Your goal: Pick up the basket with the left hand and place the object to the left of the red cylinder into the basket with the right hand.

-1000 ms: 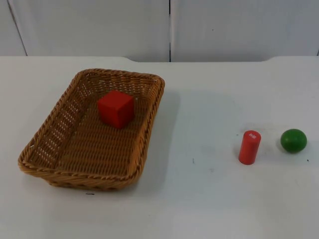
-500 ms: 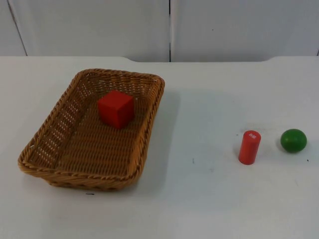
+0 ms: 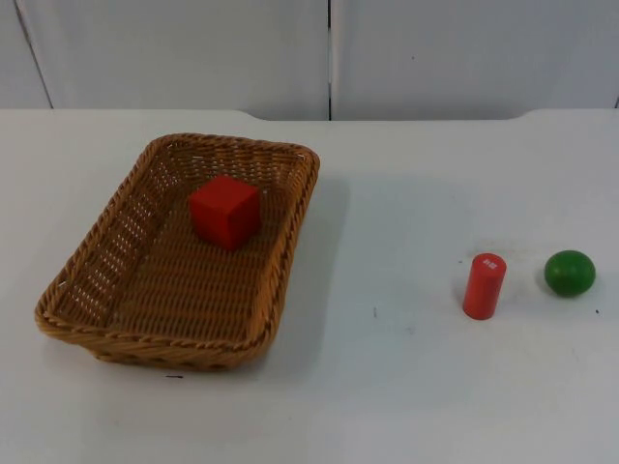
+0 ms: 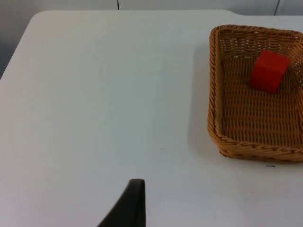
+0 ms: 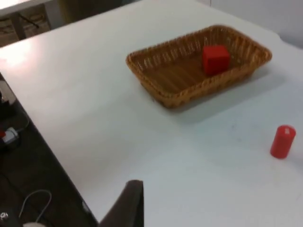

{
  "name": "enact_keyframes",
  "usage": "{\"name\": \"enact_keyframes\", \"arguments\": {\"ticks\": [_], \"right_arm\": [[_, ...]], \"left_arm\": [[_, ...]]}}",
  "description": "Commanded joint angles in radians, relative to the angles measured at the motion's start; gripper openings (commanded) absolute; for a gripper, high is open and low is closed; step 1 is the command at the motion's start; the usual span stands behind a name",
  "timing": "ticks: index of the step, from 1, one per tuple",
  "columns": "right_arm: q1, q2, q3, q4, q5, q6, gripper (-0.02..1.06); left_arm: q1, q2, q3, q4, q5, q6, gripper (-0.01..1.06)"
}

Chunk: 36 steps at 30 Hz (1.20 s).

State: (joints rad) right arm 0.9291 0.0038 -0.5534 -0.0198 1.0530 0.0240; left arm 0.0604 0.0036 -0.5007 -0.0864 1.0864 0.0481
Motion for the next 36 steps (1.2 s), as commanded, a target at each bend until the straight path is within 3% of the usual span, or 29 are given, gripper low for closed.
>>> {"name": "enact_keyframes", "arguments": {"ticks": [1,29,36], "right_arm": [[-0.004,-0.004,0.025,-0.017,0.013,0.022,0.95],[-0.001,-0.004,0.037,-0.041,0.026,-0.010,0.95],[-0.001,-0.004,0.037,-0.039,0.026,-0.015,1.05]], "left_arm": [[-0.002,-0.004,0.007,0.004,-0.012,-0.007,1.05],[-0.002,-0.004,0.007,0.004,-0.012,-0.005,1.05],[-0.002,-0.004,0.007,0.004,-0.012,-0.005,1.05]]}}
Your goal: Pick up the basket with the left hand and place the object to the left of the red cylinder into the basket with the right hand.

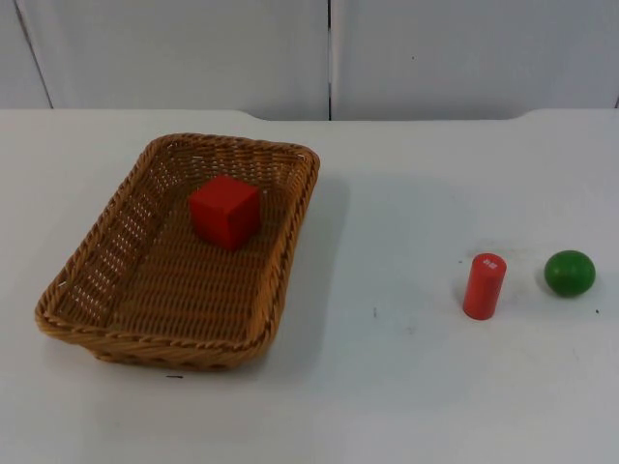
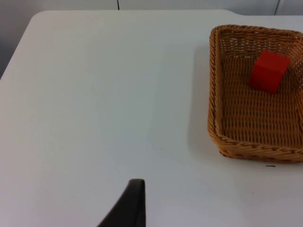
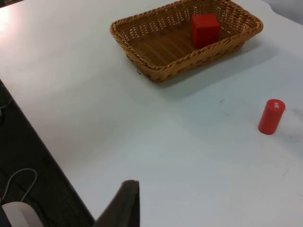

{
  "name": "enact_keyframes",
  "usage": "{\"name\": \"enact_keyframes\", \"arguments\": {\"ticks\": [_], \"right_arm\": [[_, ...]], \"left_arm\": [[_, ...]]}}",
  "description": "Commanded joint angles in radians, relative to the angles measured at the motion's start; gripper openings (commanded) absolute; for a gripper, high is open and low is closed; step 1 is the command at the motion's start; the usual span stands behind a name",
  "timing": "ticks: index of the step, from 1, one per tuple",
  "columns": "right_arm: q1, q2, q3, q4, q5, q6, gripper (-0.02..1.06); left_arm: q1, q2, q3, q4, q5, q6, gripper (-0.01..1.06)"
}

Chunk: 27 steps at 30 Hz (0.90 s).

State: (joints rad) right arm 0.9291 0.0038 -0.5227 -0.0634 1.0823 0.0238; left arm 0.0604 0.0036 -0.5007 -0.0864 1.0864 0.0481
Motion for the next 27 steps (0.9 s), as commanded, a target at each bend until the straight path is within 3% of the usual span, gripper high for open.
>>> {"name": "enact_keyframes", "arguments": {"ticks": [1,27], "right_arm": [[-0.001,-0.004,0.006,0.005,-0.003,-0.014,1.05],[-0.020,-0.004,0.006,0.013,-0.003,-0.012,1.05]], "left_arm": [[-0.002,-0.004,0.007,0.004,-0.012,-0.005,1.05],[-0.002,-0.004,0.007,0.000,-0.012,-0.005,1.05]]}}
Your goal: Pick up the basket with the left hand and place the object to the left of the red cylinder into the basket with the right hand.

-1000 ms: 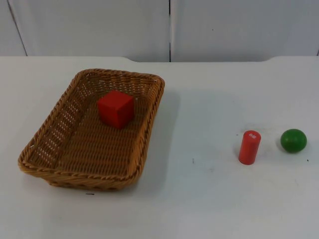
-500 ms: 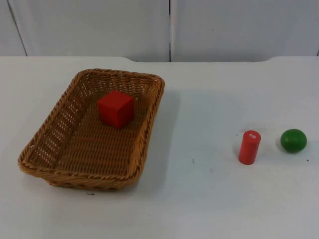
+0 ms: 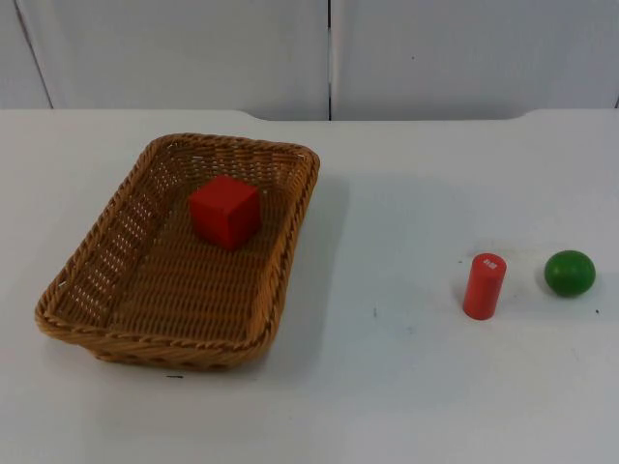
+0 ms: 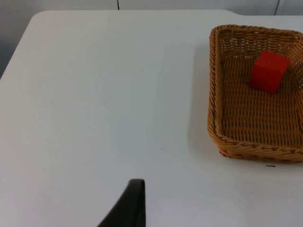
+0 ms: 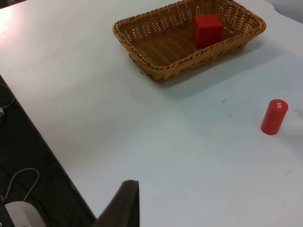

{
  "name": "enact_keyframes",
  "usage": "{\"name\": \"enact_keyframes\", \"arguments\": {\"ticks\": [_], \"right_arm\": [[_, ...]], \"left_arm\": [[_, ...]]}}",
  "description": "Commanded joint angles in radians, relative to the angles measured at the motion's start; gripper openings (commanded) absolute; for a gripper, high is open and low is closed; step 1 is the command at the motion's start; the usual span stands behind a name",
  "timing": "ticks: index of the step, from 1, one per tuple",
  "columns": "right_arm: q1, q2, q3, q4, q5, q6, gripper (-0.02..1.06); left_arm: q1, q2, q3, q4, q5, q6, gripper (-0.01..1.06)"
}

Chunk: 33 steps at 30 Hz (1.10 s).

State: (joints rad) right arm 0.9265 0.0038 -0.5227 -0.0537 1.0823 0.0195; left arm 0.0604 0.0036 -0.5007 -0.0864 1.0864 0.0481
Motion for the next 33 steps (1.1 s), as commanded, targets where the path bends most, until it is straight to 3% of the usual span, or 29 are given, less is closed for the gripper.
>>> {"name": "enact_keyframes", "arguments": {"ticks": [1,22,33], "right_arm": [[-0.034,-0.004,0.006,0.004,-0.003,-0.008,1.05],[-0.375,-0.004,0.006,0.004,-0.005,-0.008,1.05],[-0.641,-0.004,0.006,0.004,-0.005,-0.008,1.05]], "left_arm": [[-0.002,-0.004,0.007,0.000,-0.012,-0.005,1.05],[-0.002,-0.004,0.007,0.000,-0.012,-0.005,1.05],[-0.002,-0.004,0.007,0.000,-0.012,-0.005,1.05]]}}
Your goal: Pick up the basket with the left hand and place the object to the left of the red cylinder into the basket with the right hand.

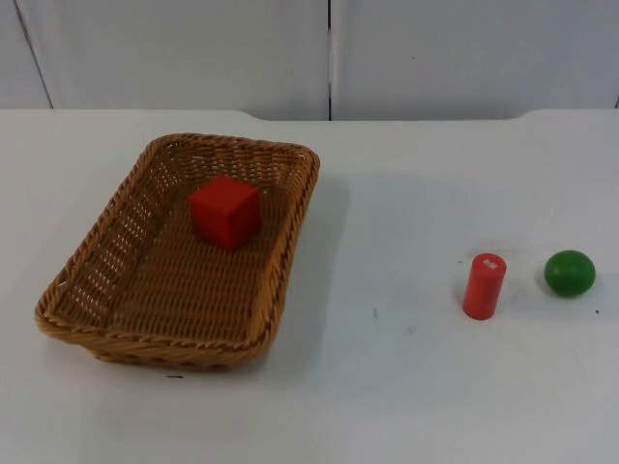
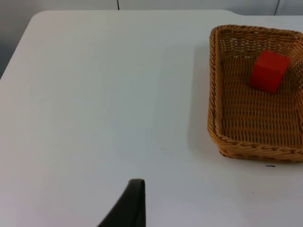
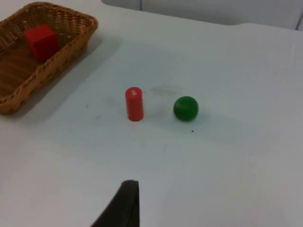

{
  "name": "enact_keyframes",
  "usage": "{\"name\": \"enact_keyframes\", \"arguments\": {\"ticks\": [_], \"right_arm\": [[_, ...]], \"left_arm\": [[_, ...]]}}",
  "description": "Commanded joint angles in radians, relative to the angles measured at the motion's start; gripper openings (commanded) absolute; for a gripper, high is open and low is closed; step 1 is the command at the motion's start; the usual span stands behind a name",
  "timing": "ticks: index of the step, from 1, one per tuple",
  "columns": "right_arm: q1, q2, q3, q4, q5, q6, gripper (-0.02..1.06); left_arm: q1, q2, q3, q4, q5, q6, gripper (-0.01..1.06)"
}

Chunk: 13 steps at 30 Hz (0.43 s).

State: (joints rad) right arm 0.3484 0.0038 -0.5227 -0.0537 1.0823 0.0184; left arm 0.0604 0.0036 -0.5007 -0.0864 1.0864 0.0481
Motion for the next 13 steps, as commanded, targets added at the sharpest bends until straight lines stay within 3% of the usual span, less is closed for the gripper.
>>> {"name": "enact_keyframes", "arguments": {"ticks": [1,9,13], "right_arm": [[-0.063,-0.004,0.006,0.004,-0.005,-0.007,1.05],[-0.227,-0.004,0.006,0.004,-0.005,-0.007,1.05],[-0.261,-0.004,0.006,0.004,-0.005,-0.007,1.05]], "left_arm": [[-0.002,-0.004,0.007,0.000,-0.012,-0.005,1.05],[-0.002,-0.004,0.007,0.000,-0.012,-0.005,1.05],[-0.002,-0.004,0.007,0.000,-0.012,-0.005,1.05]]}}
